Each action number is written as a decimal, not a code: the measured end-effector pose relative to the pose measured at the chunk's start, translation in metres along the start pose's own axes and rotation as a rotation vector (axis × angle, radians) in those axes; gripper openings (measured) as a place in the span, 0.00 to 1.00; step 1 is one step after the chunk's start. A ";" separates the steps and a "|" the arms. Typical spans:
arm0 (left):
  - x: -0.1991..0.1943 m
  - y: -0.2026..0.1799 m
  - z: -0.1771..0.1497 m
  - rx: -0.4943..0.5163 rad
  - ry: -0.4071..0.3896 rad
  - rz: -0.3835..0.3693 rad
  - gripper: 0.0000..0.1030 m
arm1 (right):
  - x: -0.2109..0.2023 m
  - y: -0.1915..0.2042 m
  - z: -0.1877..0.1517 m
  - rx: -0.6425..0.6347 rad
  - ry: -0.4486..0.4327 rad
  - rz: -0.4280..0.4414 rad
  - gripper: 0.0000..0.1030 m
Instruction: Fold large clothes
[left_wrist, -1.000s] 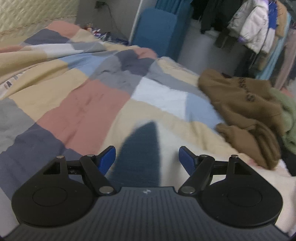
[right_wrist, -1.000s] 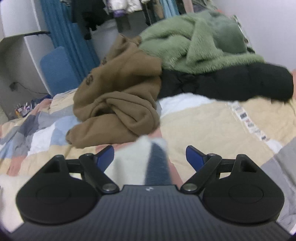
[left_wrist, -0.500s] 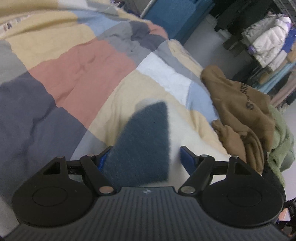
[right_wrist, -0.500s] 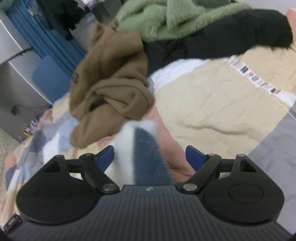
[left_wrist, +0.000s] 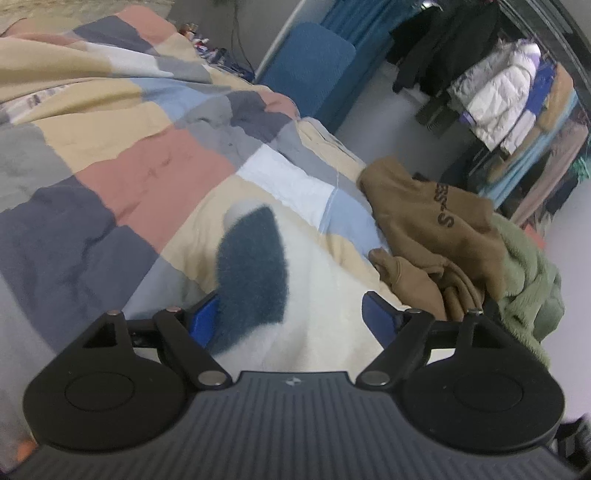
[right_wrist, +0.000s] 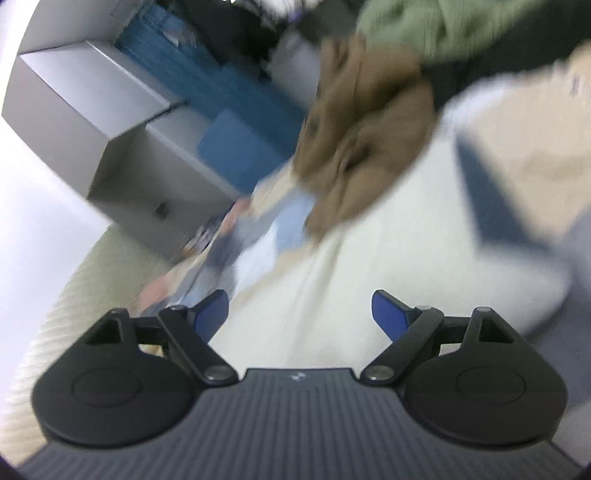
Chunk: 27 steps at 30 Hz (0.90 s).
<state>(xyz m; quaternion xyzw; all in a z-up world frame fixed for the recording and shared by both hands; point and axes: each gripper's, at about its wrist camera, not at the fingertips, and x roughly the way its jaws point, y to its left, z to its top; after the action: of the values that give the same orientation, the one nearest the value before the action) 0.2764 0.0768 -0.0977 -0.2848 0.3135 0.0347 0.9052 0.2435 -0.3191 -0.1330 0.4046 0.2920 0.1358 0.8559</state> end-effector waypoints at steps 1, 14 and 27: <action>-0.005 0.002 -0.001 -0.012 -0.006 -0.002 0.82 | 0.007 -0.004 -0.008 0.034 0.039 0.010 0.84; 0.017 -0.017 -0.043 -0.109 0.254 -0.214 0.84 | 0.060 -0.054 -0.042 0.438 0.143 -0.010 0.88; 0.085 0.045 -0.089 -0.593 0.490 -0.294 0.91 | 0.064 -0.060 -0.038 0.594 0.073 0.116 0.93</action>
<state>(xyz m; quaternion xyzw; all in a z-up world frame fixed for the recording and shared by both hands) 0.2847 0.0564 -0.2266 -0.5751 0.4520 -0.0751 0.6777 0.2707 -0.3036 -0.2235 0.6480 0.3261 0.1075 0.6798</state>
